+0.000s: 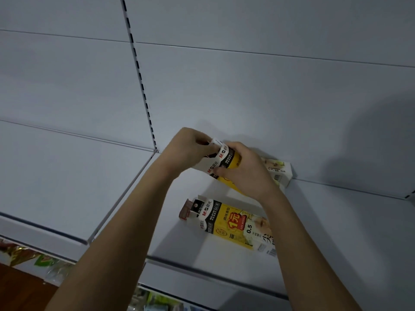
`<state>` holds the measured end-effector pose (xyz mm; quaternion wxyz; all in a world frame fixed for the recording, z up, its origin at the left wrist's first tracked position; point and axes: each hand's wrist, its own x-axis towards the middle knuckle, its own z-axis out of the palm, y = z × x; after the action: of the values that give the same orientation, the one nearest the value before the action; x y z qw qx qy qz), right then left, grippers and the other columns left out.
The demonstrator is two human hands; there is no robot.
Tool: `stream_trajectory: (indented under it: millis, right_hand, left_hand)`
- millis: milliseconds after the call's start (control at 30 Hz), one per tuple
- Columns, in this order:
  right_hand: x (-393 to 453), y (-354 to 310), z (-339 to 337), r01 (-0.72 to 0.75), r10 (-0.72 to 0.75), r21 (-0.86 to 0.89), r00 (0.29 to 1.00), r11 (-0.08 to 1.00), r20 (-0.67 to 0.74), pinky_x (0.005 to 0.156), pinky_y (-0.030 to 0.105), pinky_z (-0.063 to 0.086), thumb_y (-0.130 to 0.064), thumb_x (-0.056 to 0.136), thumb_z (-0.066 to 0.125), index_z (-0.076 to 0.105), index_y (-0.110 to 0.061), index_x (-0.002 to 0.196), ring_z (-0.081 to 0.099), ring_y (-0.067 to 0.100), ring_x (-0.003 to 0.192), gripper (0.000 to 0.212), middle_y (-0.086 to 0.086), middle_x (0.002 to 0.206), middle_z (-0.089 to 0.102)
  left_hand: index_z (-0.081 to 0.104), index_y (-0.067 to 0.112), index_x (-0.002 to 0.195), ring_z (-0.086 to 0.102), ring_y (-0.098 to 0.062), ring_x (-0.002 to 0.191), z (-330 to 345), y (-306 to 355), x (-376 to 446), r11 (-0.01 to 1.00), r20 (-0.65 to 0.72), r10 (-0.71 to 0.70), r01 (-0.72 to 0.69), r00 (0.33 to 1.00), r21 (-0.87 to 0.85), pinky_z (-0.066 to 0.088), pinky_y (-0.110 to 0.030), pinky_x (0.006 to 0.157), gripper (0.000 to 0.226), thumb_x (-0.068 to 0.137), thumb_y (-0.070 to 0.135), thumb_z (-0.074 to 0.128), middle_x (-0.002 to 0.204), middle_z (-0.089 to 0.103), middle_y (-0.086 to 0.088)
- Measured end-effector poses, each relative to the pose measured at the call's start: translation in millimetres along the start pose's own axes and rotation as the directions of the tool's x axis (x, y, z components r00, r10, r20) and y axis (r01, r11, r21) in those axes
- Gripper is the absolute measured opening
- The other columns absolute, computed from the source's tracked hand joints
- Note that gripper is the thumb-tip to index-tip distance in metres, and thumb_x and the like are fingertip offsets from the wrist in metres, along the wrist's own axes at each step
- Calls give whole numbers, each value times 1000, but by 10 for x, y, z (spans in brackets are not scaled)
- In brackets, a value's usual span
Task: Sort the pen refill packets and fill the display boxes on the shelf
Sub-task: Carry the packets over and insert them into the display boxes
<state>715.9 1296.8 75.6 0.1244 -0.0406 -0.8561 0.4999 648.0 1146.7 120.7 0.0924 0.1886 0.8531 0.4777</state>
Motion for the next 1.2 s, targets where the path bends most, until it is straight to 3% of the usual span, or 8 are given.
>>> stream_trajectory:
  millis: [167,300,367,467,600,733,900,1200]
  right_hand:
    - [5,-2,47,-32,32,-70,999,997,-8,73,24,50,-23,76,83,59,-31,115,59,1,89,46,-15,97,64]
    - [9,31,117,-69,76,-191,997,979,26,77,31,52,-21,74,86,60,-26,116,61,10,91,50,-12,99,64]
    - [-12,90,152,-117,140,-306,989,945,56,80,32,52,-23,73,87,60,-27,120,61,14,96,54,-9,104,64]
    - [-45,144,208,-145,219,-465,970,873,110,95,46,49,-29,75,85,59,-31,125,61,19,105,56,-7,113,66]
    - [-73,60,180,-141,254,-538,957,831,142,100,47,45,-31,78,82,54,-27,133,58,19,110,62,-5,120,63]
    - [-140,-3,75,-92,172,-448,975,889,141,101,38,44,-38,82,78,50,-25,138,51,15,121,64,-5,131,56]
    - [-280,-266,8,46,-29,-293,998,955,64,90,35,49,-42,95,58,59,-28,124,55,9,101,32,-12,110,59]
    - [-826,-622,653,264,-134,-200,856,944,499,83,30,49,-48,96,53,64,-31,114,57,6,95,27,-19,105,61]
  left_hand:
    - [77,11,91,72,-17,77,-38,-101,34,997,-122,37,-46,992,-66,59,-24,67,6,87,11,73,88,75,-3]
    - [78,7,95,62,-14,74,161,-230,56,1000,75,-17,17,997,2,47,-21,60,20,89,3,59,86,72,-3]
    - [72,-2,84,52,-14,61,218,-323,47,994,195,-83,94,977,-50,40,-22,56,23,92,5,52,72,62,-6]
    - [60,7,68,50,-15,54,302,-461,14,989,252,-142,150,957,-13,38,-22,53,30,95,13,49,64,57,-6]
    - [69,6,86,56,-17,67,355,-545,-37,986,123,22,-42,992,162,38,-20,54,25,98,19,52,79,65,-7]
    - [63,22,128,62,-13,102,128,-566,-183,953,42,131,-138,990,269,47,-26,82,34,101,37,48,117,69,3]
    - [55,31,136,53,-19,121,-248,-761,-549,878,-121,63,2,991,478,43,-37,99,46,98,55,42,131,62,5]
    - [56,29,134,63,-18,102,-660,-1152,-2193,838,-424,-132,330,896,435,51,-43,94,54,97,62,36,132,61,4]
